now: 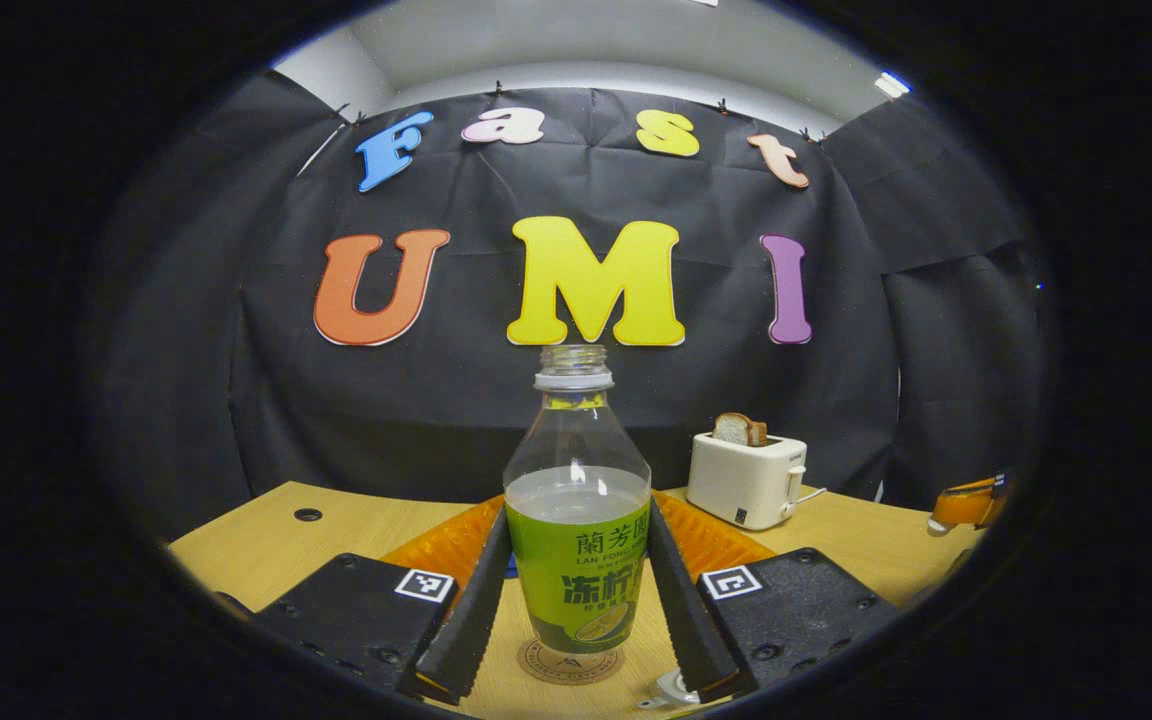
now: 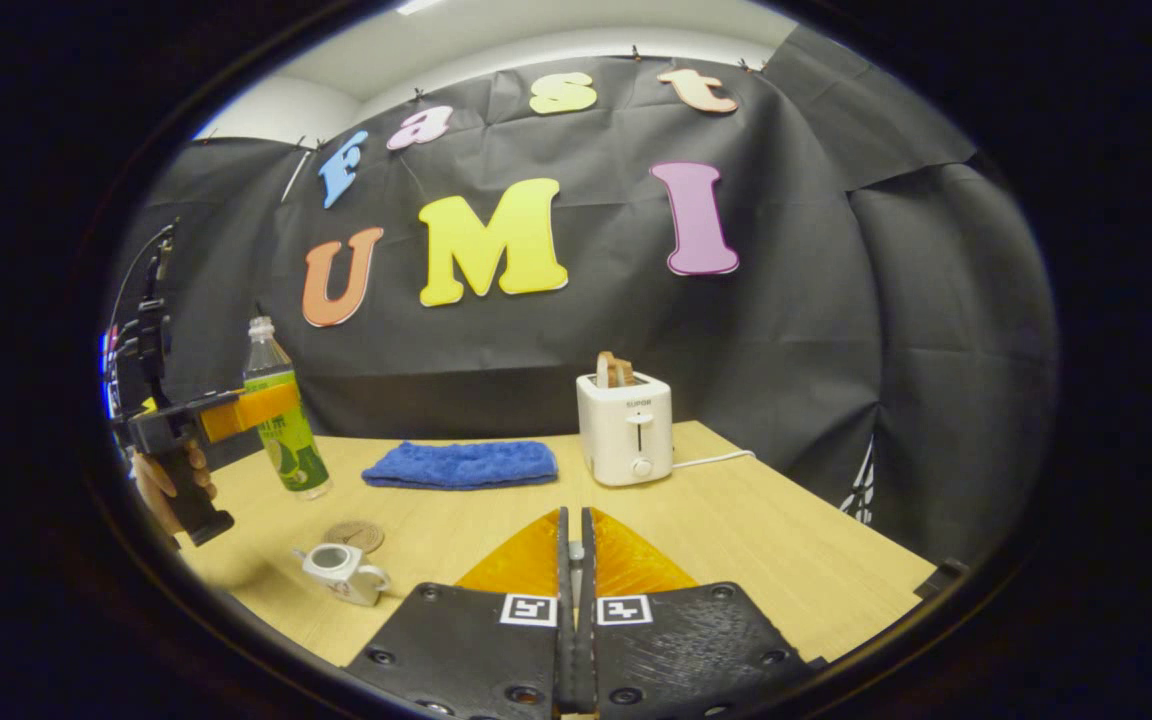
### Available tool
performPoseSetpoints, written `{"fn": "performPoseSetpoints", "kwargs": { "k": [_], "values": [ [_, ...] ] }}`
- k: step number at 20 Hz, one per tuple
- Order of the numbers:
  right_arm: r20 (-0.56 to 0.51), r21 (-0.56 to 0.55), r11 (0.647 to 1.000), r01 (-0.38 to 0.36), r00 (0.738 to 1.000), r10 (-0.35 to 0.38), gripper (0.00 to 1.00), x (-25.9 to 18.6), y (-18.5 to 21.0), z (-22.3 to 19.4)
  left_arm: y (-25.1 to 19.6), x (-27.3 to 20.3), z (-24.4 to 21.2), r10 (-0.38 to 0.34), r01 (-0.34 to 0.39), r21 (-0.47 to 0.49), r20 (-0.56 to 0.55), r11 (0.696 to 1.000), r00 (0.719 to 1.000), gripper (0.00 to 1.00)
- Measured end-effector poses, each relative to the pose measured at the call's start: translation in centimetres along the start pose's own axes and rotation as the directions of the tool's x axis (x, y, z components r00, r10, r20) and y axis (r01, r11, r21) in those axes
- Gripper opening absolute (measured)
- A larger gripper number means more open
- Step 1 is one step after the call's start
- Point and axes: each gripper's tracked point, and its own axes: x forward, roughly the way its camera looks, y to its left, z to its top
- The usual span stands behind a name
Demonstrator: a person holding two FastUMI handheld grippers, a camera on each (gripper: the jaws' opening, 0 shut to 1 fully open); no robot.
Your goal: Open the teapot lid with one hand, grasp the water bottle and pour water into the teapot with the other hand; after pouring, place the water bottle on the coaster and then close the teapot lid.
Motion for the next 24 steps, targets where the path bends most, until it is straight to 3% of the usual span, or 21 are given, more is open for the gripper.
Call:
{"fn": "performPoseSetpoints", "kwargs": {
  "k": [9,21,24],
  "values": [
    [-0.022,-0.026,1.0,0.0,1.0,-0.001,0.0,0.8,0.6,-1.2,-0.7,0.6,-6.2,0.014,-0.01,0.065,-0.068,0.998,0.998,0.75],
    [-0.031,-0.041,0.999,-0.015,0.999,0.014,0.0,0.8,1.5,-1.7,-0.5,0.6,-8.5,0.007,-0.007,0.001,-0.106,1.0,0.994,0.8],
    [-0.032,-0.047,0.999,-0.013,0.999,0.011,0.0,1.0,1.5,-1.7,-0.2,0.5,-8.6,0.019,-0.019,-0.003,-0.109,1.0,0.994,0.94]
  ]
}}
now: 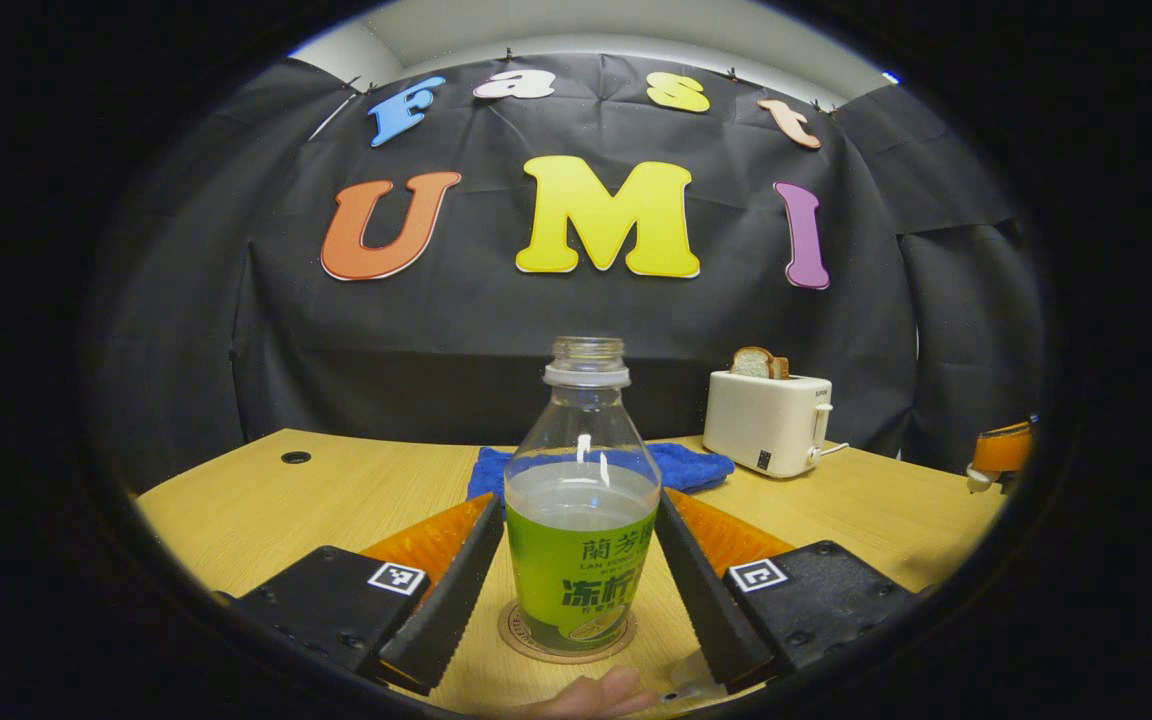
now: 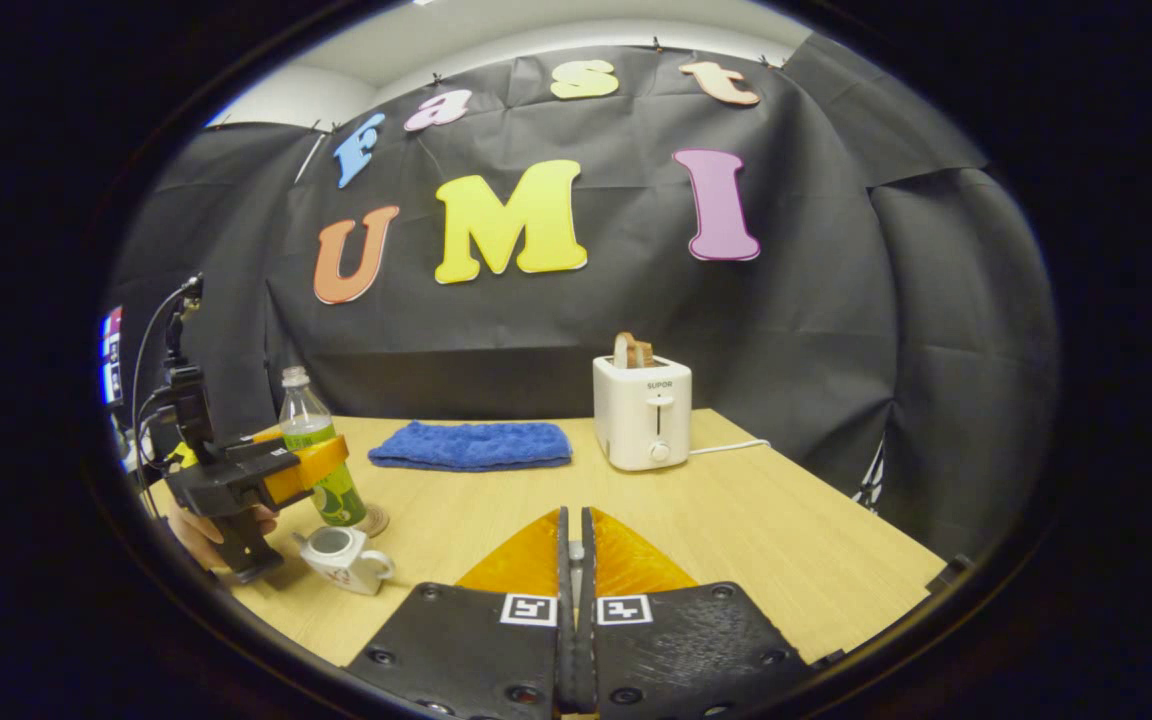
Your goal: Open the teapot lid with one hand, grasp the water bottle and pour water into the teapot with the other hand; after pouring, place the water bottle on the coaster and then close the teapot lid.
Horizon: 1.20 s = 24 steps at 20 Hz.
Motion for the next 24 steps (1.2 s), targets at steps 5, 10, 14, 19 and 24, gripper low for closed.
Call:
{"fn": "performPoseSetpoints", "kwargs": {
  "k": [5,10,14,19,24],
  "values": [
    [0.008,-0.011,1.0,-0.008,1.0,0.008,0.0,-0.2,0.7,0.0,0.4,-1.3,0.4,0.013,-0.013,-0.013,0.004,1.0,1.0,0.99],
    [0.01,-0.053,0.998,-0.034,0.999,0.035,0.0,-0.2,2.8,-0.6,1.4,-4.4,1.5,0.02,-0.021,0.012,0.057,1.0,0.998,0.99],
    [0.003,-0.095,0.992,-0.081,0.997,0.082,0.0,-0.8,5.8,-1.0,2.4,-7.1,1.9,0.012,-0.013,0.011,0.085,1.0,0.996,0.99],
    [0.035,-0.093,0.978,-0.185,0.981,0.189,0.0,-2.0,10.8,-0.5,6.8,-11.1,1.3,0.113,-0.112,-0.02,0.061,0.994,0.992,0.99],
    [0.026,-0.084,0.951,-0.299,0.953,0.302,0.0,-2.0,16.5,-0.1,11.2,-16.2,1.9,0.273,-0.274,0.053,0.028,0.96,0.962,0.99]
  ]
}}
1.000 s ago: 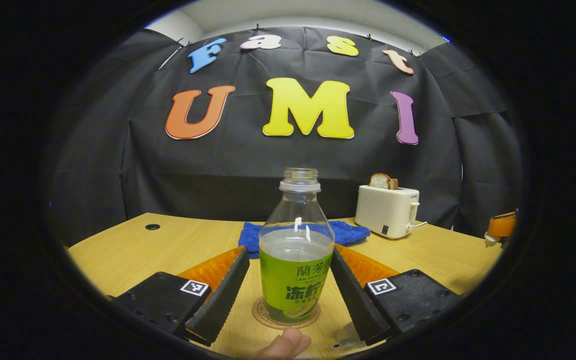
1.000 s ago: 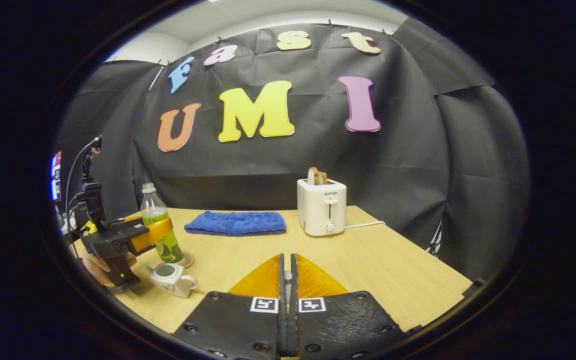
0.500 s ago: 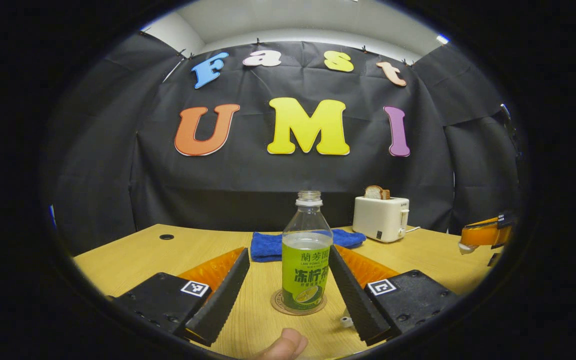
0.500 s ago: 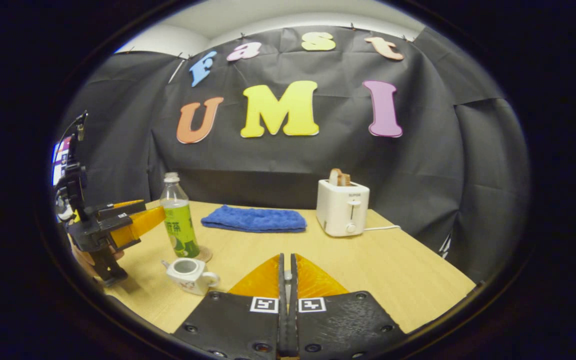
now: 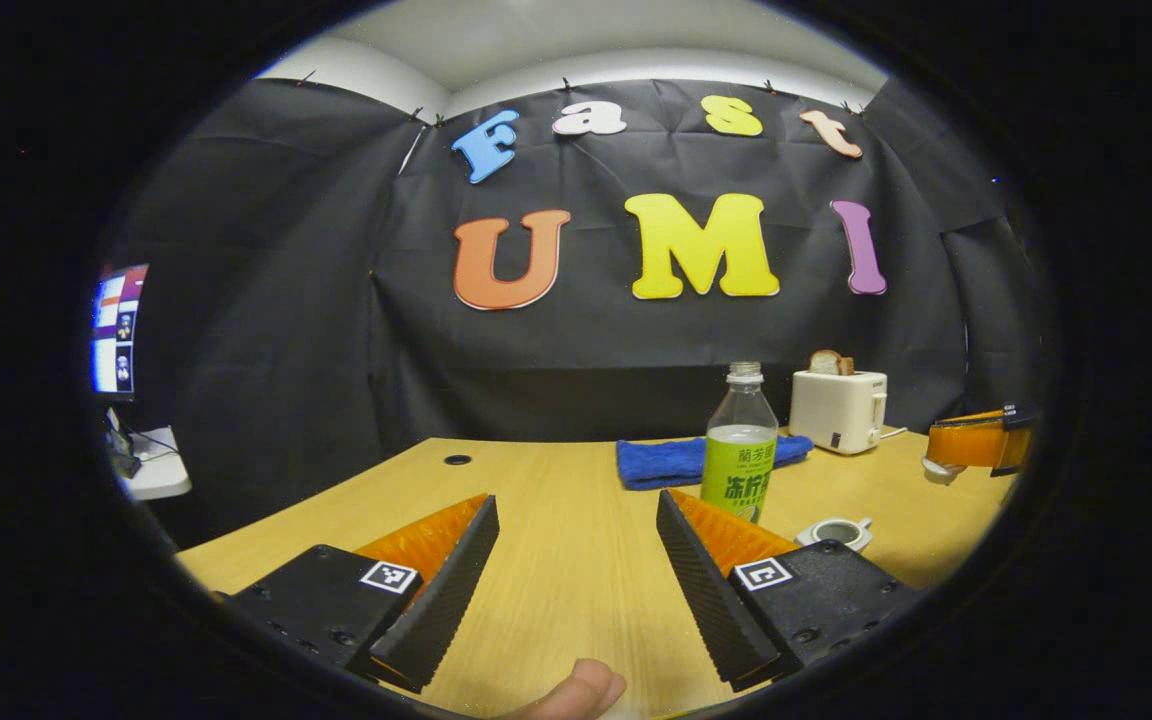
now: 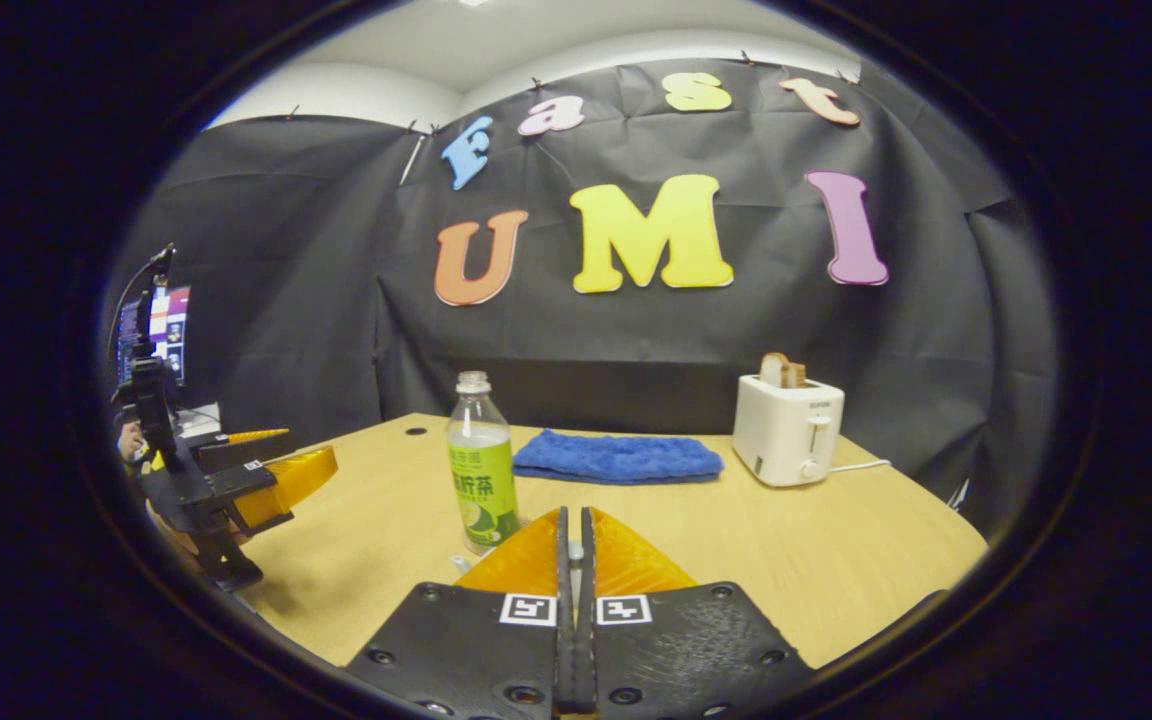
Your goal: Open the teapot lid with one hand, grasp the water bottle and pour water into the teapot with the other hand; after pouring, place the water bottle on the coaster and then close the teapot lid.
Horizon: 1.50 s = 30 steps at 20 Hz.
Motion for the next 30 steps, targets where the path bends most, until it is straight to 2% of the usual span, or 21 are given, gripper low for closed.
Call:
{"fn": "performPoseSetpoints", "kwargs": {
  "k": [3,6,8,12,21,22,26,27,30],
  "values": [
    [0.012,0.037,0.999,-0.03,0.999,0.029,0.0,1.4,1.8,0.7,0.2,-1.8,0.8,-0.007,0.006,-0.038,-0.014,0.999,1.0,0.99],
    [0.044,0.073,0.997,-0.025,0.999,0.021,0.0,2.5,2.6,1.7,0.3,-2.9,2.4,-0.007,0.007,-0.045,-0.003,0.999,1.0,0.99],
    [0.058,0.097,0.995,-0.03,0.998,0.025,0.0,3.1,3.0,1.7,-0.4,-3.5,3.3,-0.035,0.035,-0.058,0.007,0.998,0.999,0.99],
    [0.041,0.105,0.994,-0.026,0.999,0.022,0.0,4.6,3.2,0.1,-0.9,-3.9,3.8,-0.075,0.076,-0.101,0.016,0.992,0.997,0.99],
    [-0.047,0.093,0.996,0.011,0.999,-0.006,0.0,7.4,3.2,-5.7,-0.6,-3.4,2.8,-0.078,0.077,-0.074,-0.015,0.994,0.997,0.99],
    [-0.015,0.086,0.996,0.013,1.0,-0.012,0.0,7.2,3.3,-5.0,-0.6,-3.4,2.8,-0.078,0.077,-0.074,-0.016,0.994,0.997,0.99],
    [-0.011,0.079,0.996,0.041,0.999,-0.04,0.0,7.1,3.0,-5.8,-1.1,-3.4,2.5,-0.092,0.091,-0.08,-0.02,0.993,0.996,0.99],
    [-0.061,0.081,0.996,0.047,0.997,-0.042,0.0,7.6,2.8,-7.0,-1.1,-3.3,2.5,-0.095,0.093,-0.079,-0.02,0.993,0.995,0.99],
    [-0.06,0.079,0.996,0.044,0.997,-0.039,0.0,7.1,2.7,-6.8,-1.1,-3.2,2.0,-0.098,0.095,-0.08,-0.034,0.992,0.995,0.99]
  ]
}}
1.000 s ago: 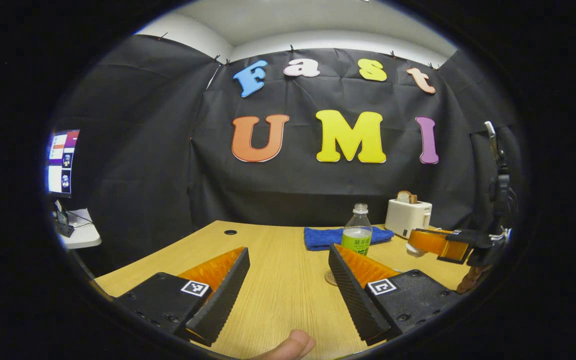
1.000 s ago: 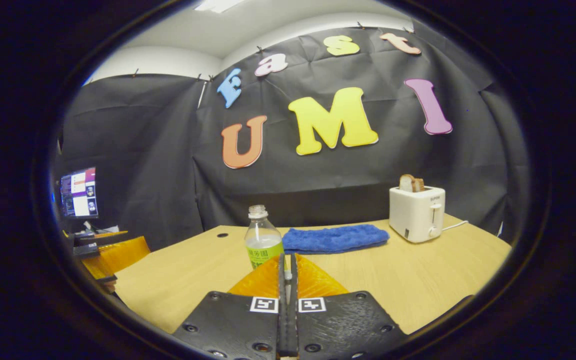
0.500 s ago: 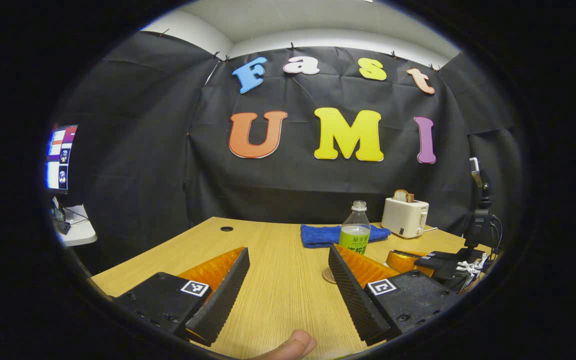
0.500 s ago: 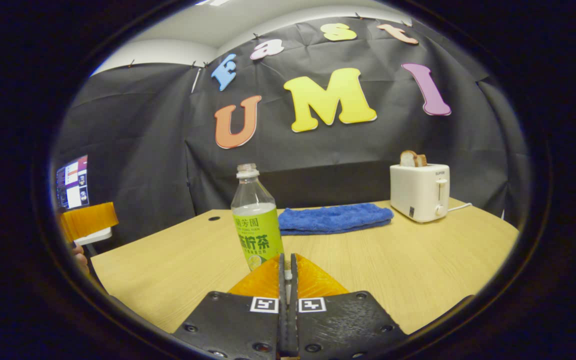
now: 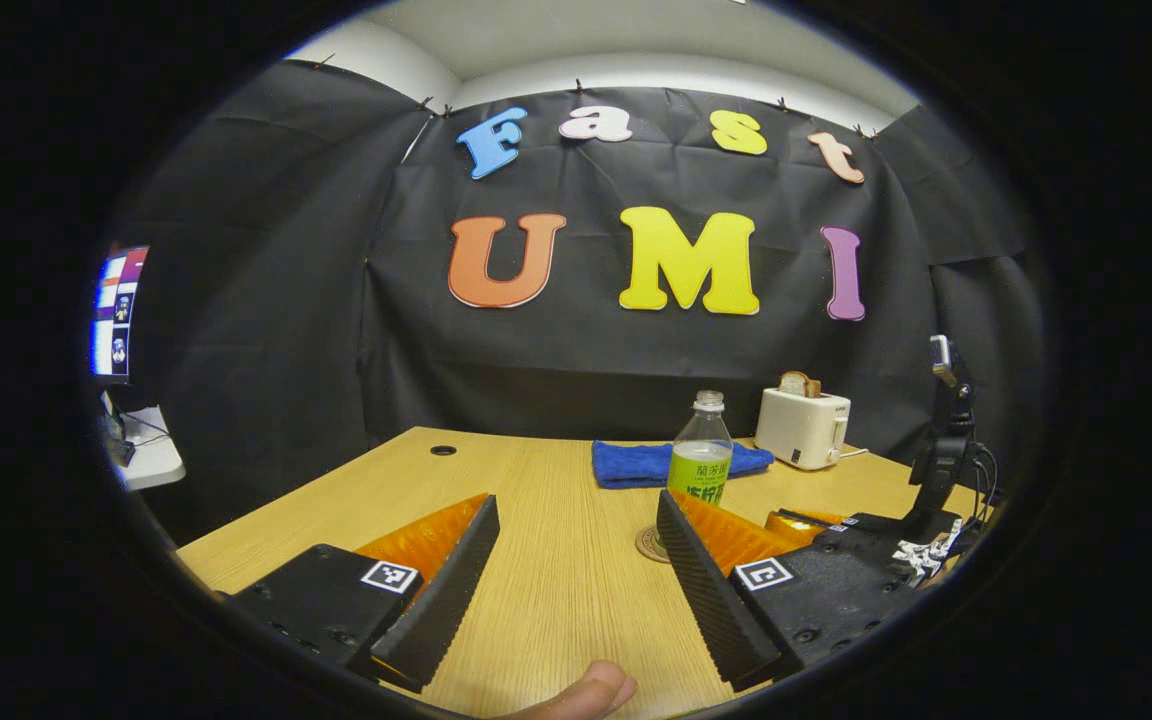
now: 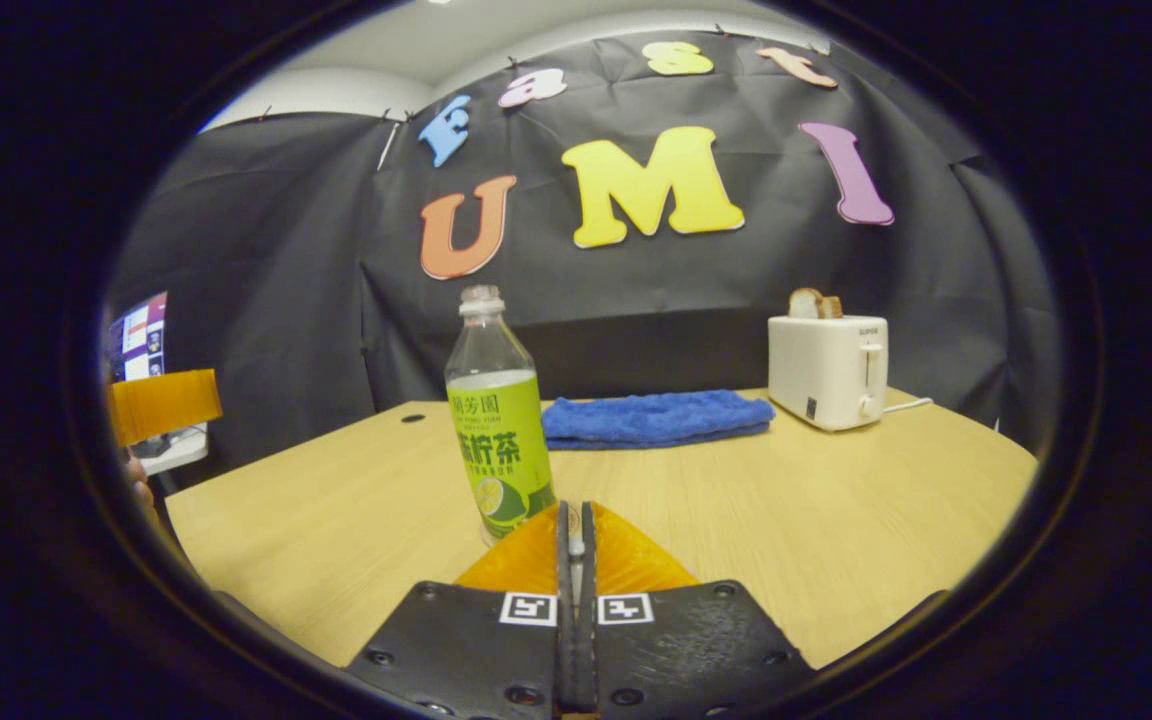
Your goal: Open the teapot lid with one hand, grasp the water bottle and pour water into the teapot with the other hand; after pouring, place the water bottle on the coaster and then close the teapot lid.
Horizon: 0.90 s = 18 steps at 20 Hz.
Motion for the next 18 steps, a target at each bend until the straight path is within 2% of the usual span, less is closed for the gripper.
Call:
{"fn": "performPoseSetpoints", "kwargs": {
  "k": [4,5,7,8,9,10,11,12,14,18],
  "values": [
    [-0.004,0.016,1.0,0.017,1.0,-0.017,0.01,-0.2,0.1,0.2,-0.2,0.1,-0.3,-0.01,0.01,-0.016,-0.013,1.0,1.0,0.99],
    [0.005,0.014,1.0,-0.002,1.0,0.002,0.01,-0.3,0.6,0.5,-0.3,0.1,-0.3,-0.014,0.014,-0.02,-0.014,1.0,1.0,0.99],
    [0.037,-0.002,1.0,-0.015,0.999,0.015,0.16,-1.0,0.9,1.7,-0.2,0.1,-0.3,-0.012,0.012,-0.023,-0.016,1.0,1.0,0.99],
    [0.056,-0.004,1.0,-0.02,0.998,0.02,0.33,-1.4,1.1,2.4,-0.2,0.1,-0.3,-0.011,0.011,-0.023,-0.018,1.0,1.0,0.99],
    [0.083,-0.007,1.0,0.001,0.997,0.0,0.41,-2.1,0.8,3.5,-0.4,0.1,-0.3,-0.014,0.014,-0.02,-0.018,1.0,1.0,0.99],
    [0.106,-0.018,1.0,0.012,0.994,-0.01,0.55,-2.8,0.8,4.4,-0.5,0.0,-0.3,-0.016,0.016,-0.014,-0.018,1.0,1.0,0.99],
    [0.12,-0.031,0.999,0.008,0.993,-0.004,0.63,-3.5,1.1,5.2,-0.6,0.0,-0.2,-0.013,0.013,-0.008,-0.016,1.0,1.0,0.99],
    [0.131,-0.044,0.999,0.007,0.991,-0.001,0.79,-4.3,1.3,6.0,-0.8,-0.2,-0.1,-0.012,0.012,-0.004,-0.016,1.0,1.0,0.99],
    [0.147,-0.063,0.998,0.007,0.989,0.003,0.97,-5.9,1.2,7.6,-1.4,-0.3,0.0,-0.023,0.023,0.001,-0.015,1.0,1.0,0.99],
    [0.184,-0.082,0.994,0.078,0.981,-0.062,0.97,-9.3,-0.8,10.5,-3.2,-0.7,0.3,-0.029,0.029,0.007,-0.012,1.0,1.0,0.99]
  ]
}}
